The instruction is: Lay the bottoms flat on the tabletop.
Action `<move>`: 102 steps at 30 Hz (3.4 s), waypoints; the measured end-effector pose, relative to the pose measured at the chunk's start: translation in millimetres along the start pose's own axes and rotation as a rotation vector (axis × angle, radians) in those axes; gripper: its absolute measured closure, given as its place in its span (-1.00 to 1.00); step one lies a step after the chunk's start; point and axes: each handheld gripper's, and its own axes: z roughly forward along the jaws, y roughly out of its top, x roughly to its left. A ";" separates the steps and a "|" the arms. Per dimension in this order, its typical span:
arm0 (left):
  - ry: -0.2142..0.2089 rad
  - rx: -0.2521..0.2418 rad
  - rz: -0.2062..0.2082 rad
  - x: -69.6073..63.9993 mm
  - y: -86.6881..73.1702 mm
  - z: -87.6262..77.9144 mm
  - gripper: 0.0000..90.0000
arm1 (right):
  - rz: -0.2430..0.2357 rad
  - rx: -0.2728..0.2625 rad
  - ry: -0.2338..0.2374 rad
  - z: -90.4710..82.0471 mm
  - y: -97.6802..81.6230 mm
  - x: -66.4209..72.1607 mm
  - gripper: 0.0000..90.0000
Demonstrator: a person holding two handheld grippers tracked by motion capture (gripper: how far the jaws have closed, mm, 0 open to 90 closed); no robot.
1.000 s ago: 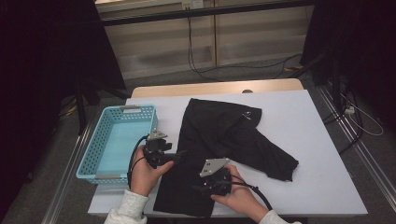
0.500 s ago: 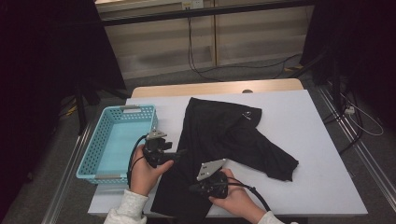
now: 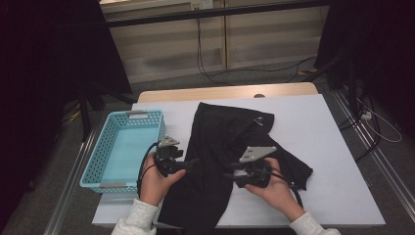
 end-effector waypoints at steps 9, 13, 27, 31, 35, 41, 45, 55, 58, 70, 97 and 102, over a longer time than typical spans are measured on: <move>-0.022 0.011 0.028 -7.3 3.0 10.9 -0.49 | 0.082 0.042 -0.184 -28.6 -23.1 -41.2 0.34; -0.033 0.013 0.030 -9.2 3.9 15.2 -0.50 | 0.062 0.121 -0.202 -23.5 -35.5 -44.4 0.34; -0.044 0.030 0.030 -12.5 0.9 27.0 -0.51 | 0.044 0.144 -0.084 -12.1 -35.9 -23.9 0.95; 0.004 0.049 0.024 -7.3 -1.0 27.5 -0.51 | 0.013 0.157 -0.057 -5.0 -30.7 -11.2 0.89; 0.002 0.044 0.007 -3.2 -2.4 27.5 -0.51 | 0.020 0.143 -0.018 -2.8 -29.9 -6.4 0.84; -0.011 0.039 0.009 -4.1 -2.0 27.9 -0.51 | 0.006 0.131 -0.005 -4.7 -24.6 -3.4 0.66; -0.012 0.039 0.005 -3.3 -2.1 26.5 -0.51 | 0.054 0.055 -0.081 -29.5 -18.1 -22.3 0.47; -0.031 0.040 0.019 -8.6 -1.1 28.6 -0.53 | 0.205 -0.003 -0.338 -67.8 -39.9 -81.3 0.38; -0.032 0.038 0.025 -8.5 -0.4 28.5 -0.53 | 0.242 0.021 -0.360 -65.6 -48.7 -91.0 0.38; -0.033 0.045 0.026 -8.5 -1.6 29.3 -0.53 | 0.265 0.107 -0.347 -60.3 -59.1 -99.1 0.98; -0.047 0.042 0.047 -14.7 -1.3 24.4 -0.53 | 0.320 0.024 -0.371 -42.2 -14.9 -135.4 0.44; -0.057 0.037 0.060 -18.5 0.1 23.1 -0.53 | 0.354 0.056 -0.448 -14.4 -1.1 -154.6 0.31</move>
